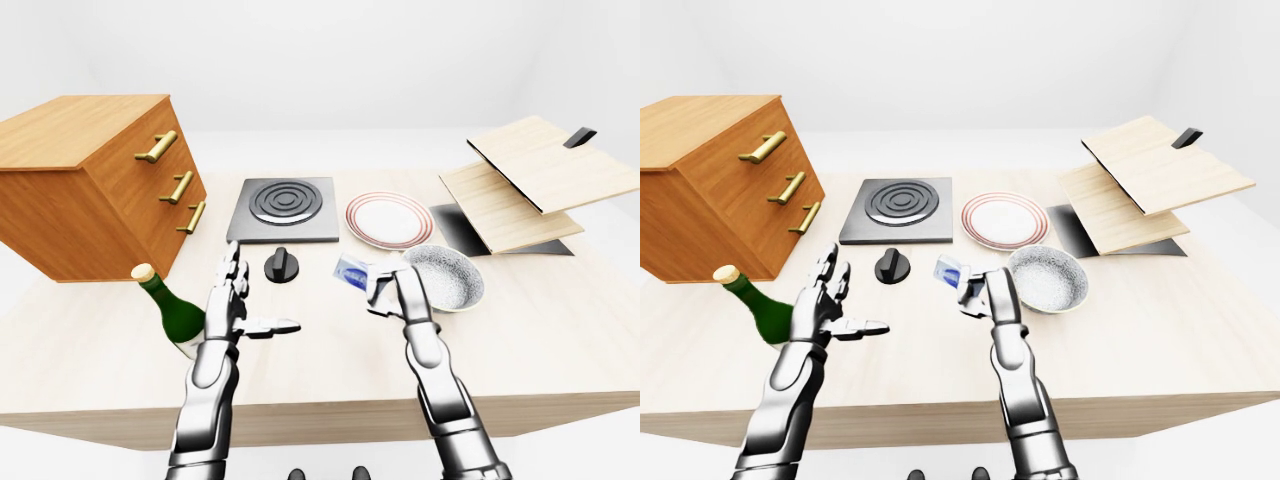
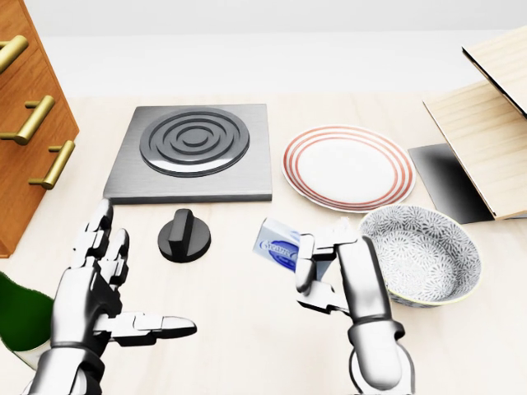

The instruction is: Pick up the cream cheese and put it in the bowl.

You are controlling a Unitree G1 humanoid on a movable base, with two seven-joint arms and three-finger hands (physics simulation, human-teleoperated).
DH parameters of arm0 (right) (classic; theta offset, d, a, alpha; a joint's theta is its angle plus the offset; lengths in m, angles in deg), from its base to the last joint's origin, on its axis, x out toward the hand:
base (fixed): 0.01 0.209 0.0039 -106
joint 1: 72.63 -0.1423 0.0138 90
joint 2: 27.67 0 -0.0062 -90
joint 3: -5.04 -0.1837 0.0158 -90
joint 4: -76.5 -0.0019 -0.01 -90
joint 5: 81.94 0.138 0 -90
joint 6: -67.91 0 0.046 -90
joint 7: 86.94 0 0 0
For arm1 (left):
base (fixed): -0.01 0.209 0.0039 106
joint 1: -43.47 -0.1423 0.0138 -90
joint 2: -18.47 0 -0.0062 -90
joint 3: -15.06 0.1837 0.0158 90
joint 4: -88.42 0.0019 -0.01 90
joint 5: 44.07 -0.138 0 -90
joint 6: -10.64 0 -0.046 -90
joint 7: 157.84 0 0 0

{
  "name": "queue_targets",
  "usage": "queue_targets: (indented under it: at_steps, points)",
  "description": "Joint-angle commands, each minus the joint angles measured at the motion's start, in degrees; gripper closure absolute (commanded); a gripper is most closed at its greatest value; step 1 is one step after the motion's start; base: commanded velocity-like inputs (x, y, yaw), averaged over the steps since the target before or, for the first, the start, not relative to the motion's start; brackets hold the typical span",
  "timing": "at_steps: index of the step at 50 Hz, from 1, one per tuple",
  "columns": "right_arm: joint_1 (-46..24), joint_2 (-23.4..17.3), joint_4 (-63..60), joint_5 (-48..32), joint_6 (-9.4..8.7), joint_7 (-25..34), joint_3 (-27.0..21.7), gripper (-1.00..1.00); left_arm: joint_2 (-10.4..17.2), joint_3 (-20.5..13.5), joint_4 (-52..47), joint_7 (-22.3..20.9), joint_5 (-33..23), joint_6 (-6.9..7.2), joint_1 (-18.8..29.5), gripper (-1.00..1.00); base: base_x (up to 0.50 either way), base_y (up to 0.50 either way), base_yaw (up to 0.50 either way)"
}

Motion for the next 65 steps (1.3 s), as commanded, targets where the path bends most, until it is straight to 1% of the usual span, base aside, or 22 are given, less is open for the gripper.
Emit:
queue_targets:
  at_steps: [1,5,7,12,13,14,16,18,19,20,25,26,29,33,35,37,42,47,52,54,61,65]
  points:
    - [-2.18,-4.13,-20.58,-6.36,-3.02,3.69,-6.33,1.00,-0.20,0.86,1.81,-0.09,-1.11,0.00,-0.08,-1.00,0.00,0.00,0.00]
    - [-3.60,-5.64,-22.20,-6.17,-4.32,4.91,-8.44,1.00,-0.25,0.92,2.11,-0.17,-1.25,0.00,-0.10,-1.00,0.00,0.00,0.00]
    - [-4.13,-6.78,-22.62,-7.48,-3.92,4.78,-9.43,1.00,-0.24,0.91,2.14,-0.13,-1.32,0.00,-0.02,-1.00,0.00,0.00,0.00]
    - [-5.78,-8.73,-22.40,-6.04,-4.95,6.02,-12.44,1.00,-0.22,0.82,2.20,-0.12,-1.25,0.00,0.05,-1.00,0.00,0.00,0.00]
    - [-6.05,-9.20,-22.15,-5.78,-4.90,6.18,-12.91,1.00,-0.21,0.80,2.25,-0.12,-1.23,0.00,0.06,-1.00,0.00,0.00,0.00]
    - [-6.25,-9.91,-21.82,-5.74,-4.72,6.27,-13.63,1.00,-0.19,0.76,2.52,-0.10,-1.26,0.00,0.18,-1.00,0.00,0.00,0.00]
    - [-6.71,-11.05,-20.49,-6.54,-3.73,5.79,-14.53,1.00,-0.18,0.75,2.77,-0.06,-1.29,0.00,0.29,-1.00,0.00,0.00,0.00]
    - [-6.78,-11.88,-19.77,-5.45,-3.86,6.52,-15.81,1.00,-0.20,0.79,2.65,-0.04,-1.33,0.00,0.21,-1.00,0.00,0.00,0.00]
    - [-6.71,-12.37,-19.46,-6.38,-3.83,6.23,-16.11,1.00,-0.19,0.80,2.63,-0.05,-1.32,0.00,0.22,-1.00,0.00,0.00,0.00]
    - [-6.49,-13.65,-18.10,-7.01,-2.45,6.23,-16.98,1.00,-0.19,0.75,2.83,0.03,-1.34,0.00,0.35,-1.00,0.00,0.00,0.00]
    - [-6.80,-15.52,-14.42,-8.59,-1.26,6.84,-18.58,1.00,-0.20,0.74,2.63,0.12,-1.24,0.00,0.36,-1.00,0.00,0.00,0.00]
    - [-6.94,-15.89,-13.32,-8.07,-0.55,6.92,-19.00,1.00,-0.19,0.75,2.53,0.10,-1.20,0.00,0.36,-1.00,0.00,0.00,0.00]
    - [-6.54,-17.22,-11.27,-8.34,-0.01,8.20,-19.96,1.00,-0.14,0.64,2.18,0.08,-1.01,0.00,0.45,-1.00,0.00,0.00,0.00]
    - [-5.94,-18.76,-9.45,-10.45,-0.01,8.01,-21.20,1.00,-0.06,0.47,1.45,0.02,-0.75,0.00,0.41,-1.00,0.00,0.00,0.00]
    - [-6.52,-19.26,-7.01,-10.52,-0.01,8.13,-21.33,1.00,-0.05,0.41,0.92,0.01,-0.63,0.00,0.29,-1.00,0.00,0.00,0.00]
    - [-6.55,-20.28,-5.30,-13.36,-0.01,7.10,-21.33,1.00,-0.02,0.32,1.14,0.01,-0.56,0.00,0.53,-1.00,0.00,0.00,0.00]
    - [-5.98,-21.52,-2.56,-15.96,-0.01,7.36,-21.87,1.00,-0.02,0.33,1.62,0.00,-0.52,0.00,0.63,-1.00,0.00,0.00,0.00]
    - [-5.06,-21.47,-0.50,-16.53,-0.01,8.51,-21.75,1.00,0.02,0.25,1.30,0.00,-0.34,0.00,0.67,-1.00,0.00,0.00,0.00]
    - [-5.00,-22.23,2.45,-19.31,-0.01,7.09,-21.53,1.00,0.00,0.28,1.12,-0.01,-0.28,0.00,0.60,-1.00,0.00,0.00,0.00]
    - [-5.10,-22.55,3.03,-20.83,-0.01,7.15,-21.19,1.00,0.02,0.25,1.39,-0.01,-0.28,0.00,0.73,-1.00,0.00,0.00,0.00]
    - [-5.64,-22.44,1.37,-21.24,-0.01,9.83,-21.18,1.00,-0.03,0.35,1.72,0.05,-0.42,0.00,0.76,-1.00,0.00,0.00,0.00]
    - [-6.47,-22.63,1.63,-21.39,-0.01,10.09,-21.19,1.00,-0.11,0.47,1.26,0.09,-0.45,0.00,0.39,-1.00,0.00,0.00,0.00]
